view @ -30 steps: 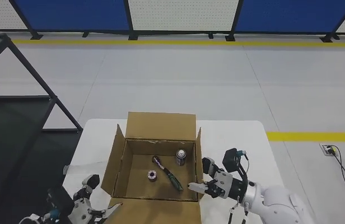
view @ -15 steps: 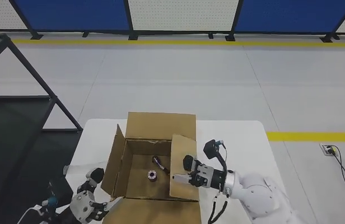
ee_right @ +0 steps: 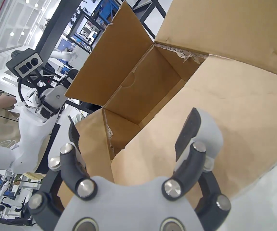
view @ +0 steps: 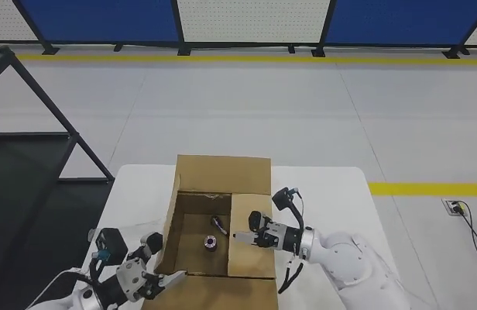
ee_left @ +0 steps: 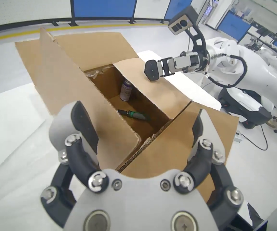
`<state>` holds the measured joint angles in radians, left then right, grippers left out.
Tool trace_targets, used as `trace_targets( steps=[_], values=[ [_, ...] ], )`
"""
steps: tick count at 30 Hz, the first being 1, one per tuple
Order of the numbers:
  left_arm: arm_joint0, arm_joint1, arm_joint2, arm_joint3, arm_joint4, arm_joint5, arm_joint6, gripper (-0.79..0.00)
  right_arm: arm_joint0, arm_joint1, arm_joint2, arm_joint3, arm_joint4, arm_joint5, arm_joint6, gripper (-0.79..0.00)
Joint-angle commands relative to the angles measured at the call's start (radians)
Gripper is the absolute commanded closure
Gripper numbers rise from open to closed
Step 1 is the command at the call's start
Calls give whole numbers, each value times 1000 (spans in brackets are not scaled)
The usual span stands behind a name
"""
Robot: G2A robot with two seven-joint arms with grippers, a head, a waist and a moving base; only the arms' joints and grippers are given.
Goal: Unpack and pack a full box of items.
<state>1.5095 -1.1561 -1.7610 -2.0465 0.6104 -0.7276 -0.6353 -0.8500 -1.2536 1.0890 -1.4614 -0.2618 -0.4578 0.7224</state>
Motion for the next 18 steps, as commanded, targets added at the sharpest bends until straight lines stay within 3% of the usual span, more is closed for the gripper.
trace_targets(
  steps=[1, 18],
  values=[
    [-13, 3, 23, 8, 8, 4, -25, -785, 1, 1, -3, 1, -4, -5, 14, -785],
    [-125, 26, 163, 125, 9, 86, -149, -785, 10, 11, -21, -5, -26, -61, 70, -785]
  ],
)
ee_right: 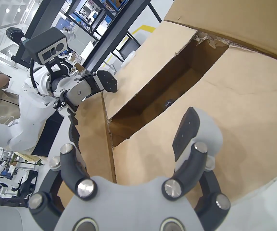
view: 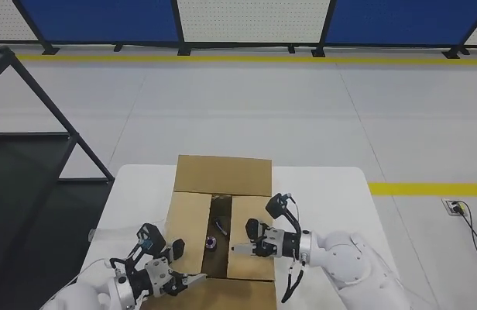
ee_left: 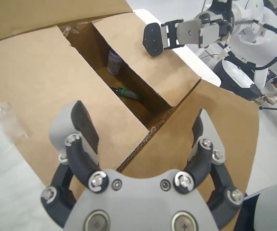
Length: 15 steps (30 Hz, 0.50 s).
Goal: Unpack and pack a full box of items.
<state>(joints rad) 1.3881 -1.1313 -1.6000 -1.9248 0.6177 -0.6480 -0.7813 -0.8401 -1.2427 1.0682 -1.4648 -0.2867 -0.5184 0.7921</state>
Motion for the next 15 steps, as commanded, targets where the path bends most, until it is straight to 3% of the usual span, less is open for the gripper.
trace_targets(
  steps=[1, 15],
  values=[
    [-7, 2, 6, 7, 2, 12, -6, -785, -1, 1, -1, -4, -3, -3, 1, -785],
    [-18, 21, -10, 2, -73, 29, 15, -785, -4, 8, 7, -29, -15, -27, -39, -785]
  ],
)
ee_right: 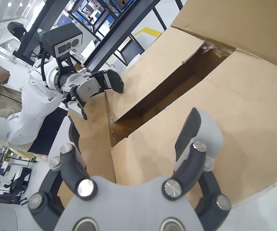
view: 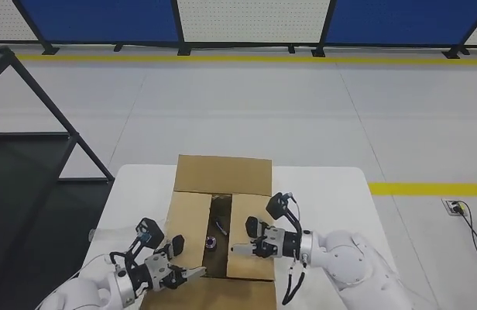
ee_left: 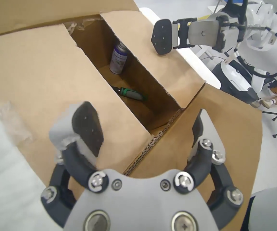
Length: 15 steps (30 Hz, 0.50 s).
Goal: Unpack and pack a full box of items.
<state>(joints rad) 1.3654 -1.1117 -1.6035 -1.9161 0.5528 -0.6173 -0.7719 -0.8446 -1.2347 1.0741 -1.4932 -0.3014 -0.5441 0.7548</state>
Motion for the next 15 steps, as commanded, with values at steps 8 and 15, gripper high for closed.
trace_targets(
  steps=[8, 15],
  values=[
    [67, 15, -123, -105, -133, -8, 61, -785, 26, 6, 21, -3, 7, 17, 11, -785],
    [213, 25, -321, -179, -310, -105, 132, -785, 58, 12, 49, 53, 34, 8, 5, -785]
  ],
)
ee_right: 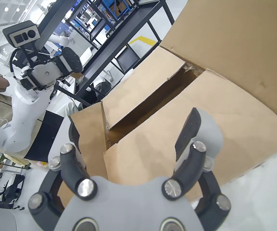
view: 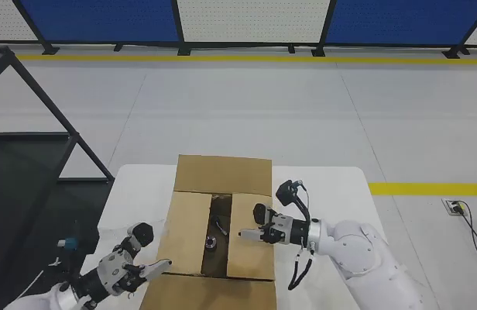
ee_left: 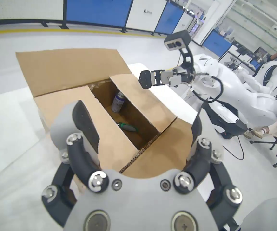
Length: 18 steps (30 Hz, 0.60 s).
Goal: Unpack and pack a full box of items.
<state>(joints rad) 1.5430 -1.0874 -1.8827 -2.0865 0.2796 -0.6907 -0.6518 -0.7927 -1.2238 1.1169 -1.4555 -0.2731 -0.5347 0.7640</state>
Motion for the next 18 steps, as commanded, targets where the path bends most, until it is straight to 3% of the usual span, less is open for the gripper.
trace_targets(
  steps=[1, 4, 8, 14, 18],
  values=[
    [66, 2, -77, -12, -70, -62, 21, -785, 12, 1, 13, 33, 8, 5, -13, -785],
    [156, 3, -194, -10, -130, -171, 51, -785, 25, 0, 23, 68, 4, 46, -62, -785],
    [281, -1, -316, 30, -225, -314, 102, -785, 32, 2, 40, 89, 14, 27, -93, -785],
    [395, 7, -439, 58, -378, -322, 63, -785, 52, 6, 71, 134, 2, 57, -139, -785],
    [413, 6, -522, 100, -322, -322, 35, -785, 62, 5, 69, 151, -4, 86, -147, -785]
  ],
)
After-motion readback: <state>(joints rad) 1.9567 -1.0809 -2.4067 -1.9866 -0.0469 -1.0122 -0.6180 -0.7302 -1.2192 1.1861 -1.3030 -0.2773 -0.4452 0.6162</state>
